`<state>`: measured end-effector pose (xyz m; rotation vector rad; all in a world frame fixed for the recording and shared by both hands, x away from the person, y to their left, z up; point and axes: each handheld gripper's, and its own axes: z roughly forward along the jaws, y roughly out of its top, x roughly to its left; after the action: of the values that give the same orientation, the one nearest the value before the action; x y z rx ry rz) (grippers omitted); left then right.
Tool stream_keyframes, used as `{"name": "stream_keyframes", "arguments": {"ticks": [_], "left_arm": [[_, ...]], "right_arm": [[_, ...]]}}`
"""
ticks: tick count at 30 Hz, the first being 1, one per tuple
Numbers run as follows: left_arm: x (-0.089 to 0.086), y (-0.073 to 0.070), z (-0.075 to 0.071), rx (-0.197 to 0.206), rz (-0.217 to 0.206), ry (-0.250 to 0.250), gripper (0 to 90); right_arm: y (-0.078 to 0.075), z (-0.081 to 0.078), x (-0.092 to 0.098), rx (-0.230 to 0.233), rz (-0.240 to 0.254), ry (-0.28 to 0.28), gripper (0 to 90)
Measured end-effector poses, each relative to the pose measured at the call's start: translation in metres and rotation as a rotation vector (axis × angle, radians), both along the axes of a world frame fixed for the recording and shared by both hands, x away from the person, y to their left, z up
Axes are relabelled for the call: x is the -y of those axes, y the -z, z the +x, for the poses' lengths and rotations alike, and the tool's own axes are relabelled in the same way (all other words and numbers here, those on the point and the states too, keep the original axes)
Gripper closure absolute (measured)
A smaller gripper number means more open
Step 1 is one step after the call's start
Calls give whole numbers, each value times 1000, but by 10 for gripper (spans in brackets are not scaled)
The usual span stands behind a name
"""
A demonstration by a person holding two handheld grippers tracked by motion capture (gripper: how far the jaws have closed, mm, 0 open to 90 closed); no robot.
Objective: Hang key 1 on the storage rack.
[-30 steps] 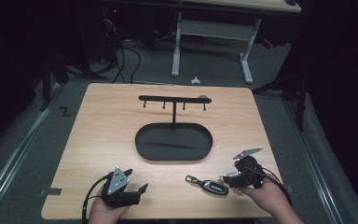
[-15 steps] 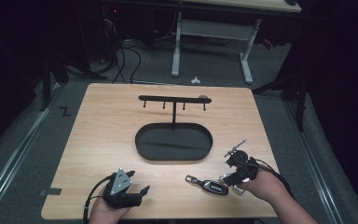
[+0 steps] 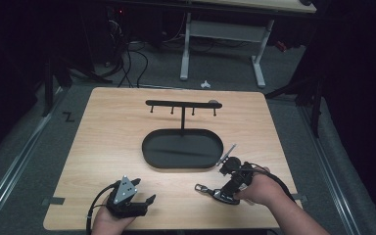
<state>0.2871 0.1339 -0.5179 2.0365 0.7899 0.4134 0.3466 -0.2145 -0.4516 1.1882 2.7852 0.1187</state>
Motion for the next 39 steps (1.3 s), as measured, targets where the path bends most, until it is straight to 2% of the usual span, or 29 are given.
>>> {"name": "stream_keyframes", "arguments": {"ticks": [6, 10, 13, 18, 25, 30, 36, 39], "left_arm": [[2, -1, -1, 10, 12, 12, 233], [4, 0, -2, 9, 25, 21, 234], [6, 1, -2, 12, 38, 29, 234], [7, 1, -3, 15, 49, 40, 235], [8, 1, -4, 15, 56, 50, 236], [9, 2, -4, 15, 59, 55, 236], [9, 2, -4, 15, 64, 61, 237], [9, 1, -5, 16, 62, 59, 237]], "right_arm": [[10, 2, -14, -17, -1, -50, 243], [14, 0, -25, -29, 31, -106, 277], [18, -2, -34, -46, 26, -148, 307], [29, -2, -42, -65, 23, -185, 367], [35, 2, -48, -76, 16, -199, 479], [36, 4, -51, -81, 5, -206, 504], [38, 6, -50, -91, 15, -181, 522], [38, 4, -52, -81, -5, -187, 558]]}}
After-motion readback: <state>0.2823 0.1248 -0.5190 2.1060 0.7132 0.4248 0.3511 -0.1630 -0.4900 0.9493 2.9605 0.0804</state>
